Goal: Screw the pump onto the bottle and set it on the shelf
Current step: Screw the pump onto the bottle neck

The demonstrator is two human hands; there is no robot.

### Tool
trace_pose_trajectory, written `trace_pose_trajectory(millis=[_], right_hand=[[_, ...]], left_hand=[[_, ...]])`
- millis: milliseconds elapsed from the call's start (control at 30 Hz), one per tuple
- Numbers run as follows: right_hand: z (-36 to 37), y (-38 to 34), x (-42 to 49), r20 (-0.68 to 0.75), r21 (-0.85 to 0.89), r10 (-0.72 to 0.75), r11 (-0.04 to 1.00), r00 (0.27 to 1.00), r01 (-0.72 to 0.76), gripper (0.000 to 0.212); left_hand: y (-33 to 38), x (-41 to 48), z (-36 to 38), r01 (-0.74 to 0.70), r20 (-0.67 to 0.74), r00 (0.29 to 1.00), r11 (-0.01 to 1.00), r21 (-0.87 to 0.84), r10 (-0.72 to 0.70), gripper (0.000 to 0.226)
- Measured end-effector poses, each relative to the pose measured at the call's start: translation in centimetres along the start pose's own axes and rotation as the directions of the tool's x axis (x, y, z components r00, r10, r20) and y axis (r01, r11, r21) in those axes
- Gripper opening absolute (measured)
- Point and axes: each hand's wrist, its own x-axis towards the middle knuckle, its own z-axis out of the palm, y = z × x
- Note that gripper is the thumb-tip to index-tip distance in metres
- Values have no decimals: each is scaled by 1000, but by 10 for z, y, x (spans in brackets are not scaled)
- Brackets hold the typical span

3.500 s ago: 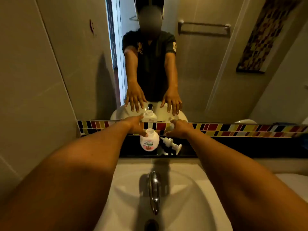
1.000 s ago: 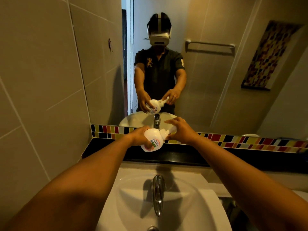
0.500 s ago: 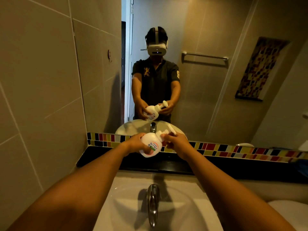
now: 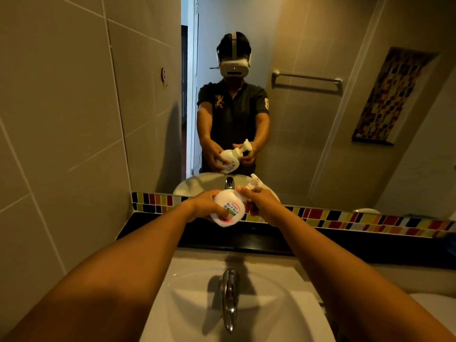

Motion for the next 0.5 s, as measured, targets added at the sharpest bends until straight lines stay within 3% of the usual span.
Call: trace_pose_trajectory(millis=[100, 233, 333, 500], right_hand=[[-4, 1, 4, 50, 63, 22, 998, 998, -25, 18], [-17, 6, 12, 139, 116, 81, 988, 987, -97, 37], [-25, 4, 11, 205, 121, 106, 984, 973, -132, 42], [-19, -2, 3, 103, 10, 60, 998, 993, -62, 28]], left_hand=[[0, 1, -2, 13, 30, 999, 1000, -16, -12, 61], [-5, 3, -7, 52, 64, 997, 995, -89, -46, 65], [-5, 1, -8, 71, 93, 994, 991, -112, -61, 54], [-2, 3, -7, 61, 83, 995, 990, -128, -51, 60]])
